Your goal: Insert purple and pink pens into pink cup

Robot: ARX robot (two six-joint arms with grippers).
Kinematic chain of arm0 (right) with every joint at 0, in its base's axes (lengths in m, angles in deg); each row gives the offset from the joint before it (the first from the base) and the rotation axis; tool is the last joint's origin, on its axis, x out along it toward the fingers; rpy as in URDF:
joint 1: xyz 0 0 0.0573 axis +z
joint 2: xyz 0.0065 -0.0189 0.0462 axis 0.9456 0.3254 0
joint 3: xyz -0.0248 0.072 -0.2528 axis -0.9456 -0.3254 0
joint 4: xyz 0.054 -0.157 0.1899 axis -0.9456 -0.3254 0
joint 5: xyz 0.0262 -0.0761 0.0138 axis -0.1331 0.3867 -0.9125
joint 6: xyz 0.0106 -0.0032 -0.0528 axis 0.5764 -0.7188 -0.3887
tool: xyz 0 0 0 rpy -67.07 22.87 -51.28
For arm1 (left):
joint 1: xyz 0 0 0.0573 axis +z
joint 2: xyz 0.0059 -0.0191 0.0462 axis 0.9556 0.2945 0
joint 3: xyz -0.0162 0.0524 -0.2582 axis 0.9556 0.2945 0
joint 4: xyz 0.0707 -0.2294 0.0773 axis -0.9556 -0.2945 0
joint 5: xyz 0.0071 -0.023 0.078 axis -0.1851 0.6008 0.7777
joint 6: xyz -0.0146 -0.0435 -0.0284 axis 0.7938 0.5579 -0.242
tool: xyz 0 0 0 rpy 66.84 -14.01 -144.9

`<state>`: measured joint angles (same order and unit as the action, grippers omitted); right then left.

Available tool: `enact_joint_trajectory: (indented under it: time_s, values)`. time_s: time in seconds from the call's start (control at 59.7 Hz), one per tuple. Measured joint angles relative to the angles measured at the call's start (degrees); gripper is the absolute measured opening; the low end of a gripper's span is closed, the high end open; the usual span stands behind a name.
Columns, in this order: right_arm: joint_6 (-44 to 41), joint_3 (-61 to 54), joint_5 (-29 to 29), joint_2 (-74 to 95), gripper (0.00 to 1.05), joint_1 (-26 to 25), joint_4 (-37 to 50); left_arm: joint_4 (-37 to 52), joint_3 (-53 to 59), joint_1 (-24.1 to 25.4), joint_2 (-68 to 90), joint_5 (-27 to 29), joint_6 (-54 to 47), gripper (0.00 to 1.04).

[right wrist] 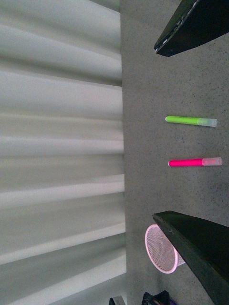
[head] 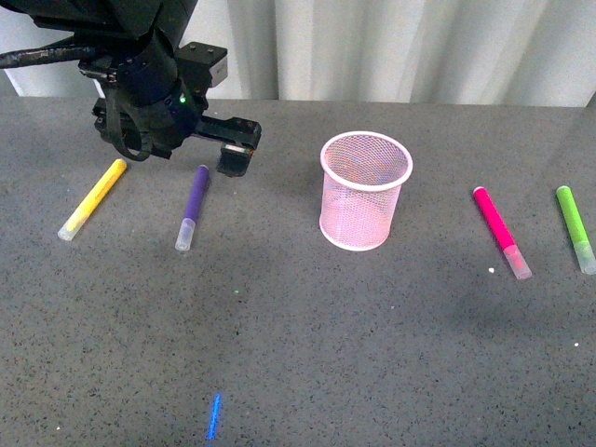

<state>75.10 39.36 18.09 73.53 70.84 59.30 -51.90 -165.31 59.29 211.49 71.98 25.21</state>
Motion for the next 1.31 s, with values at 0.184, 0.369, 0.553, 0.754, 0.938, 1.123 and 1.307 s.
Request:
enact_joint_trajectory:
  time_s: [0.184,0.369,0.553,0.754,0.938,1.123,1.307]
  values:
    - [0.0,0.0,0.02,0.0,0.98,0.0,0.0,0.85,0.83,-0.33,1.2,0.48,-0.7,0.98]
    - [0.0,0.0,0.0,0.0,0.98,0.0,0.0,1.77,1.6,-1.03,2.73,1.07,-0.83,0.98]
    - [0.0,0.0,0.02,0.0,0.98,0.0,0.0,2.19,0.83,-1.14,3.67,1.31,-0.96,0.98]
    - [0.0,0.0,0.0,0.0,0.98,0.0,0.0,0.96,-2.95,-1.55,5.79,1.9,-1.11,0.98]
    - [0.0,0.0,0.0,0.0,0.98,0.0,0.0,0.17,-4.44,-2.1,6.78,2.1,-1.09,0.73]
    - [0.0,0.0,0.02,0.0,0.98,0.0,0.0,0.24,-4.42,-2.47,6.99,2.25,-1.09,0.43]
    - [-0.02,0.0,0.0,0.0,0.98,0.0,0.0,1.25,-3.82,-2.34,6.88,3.56,-1.73,0.13]
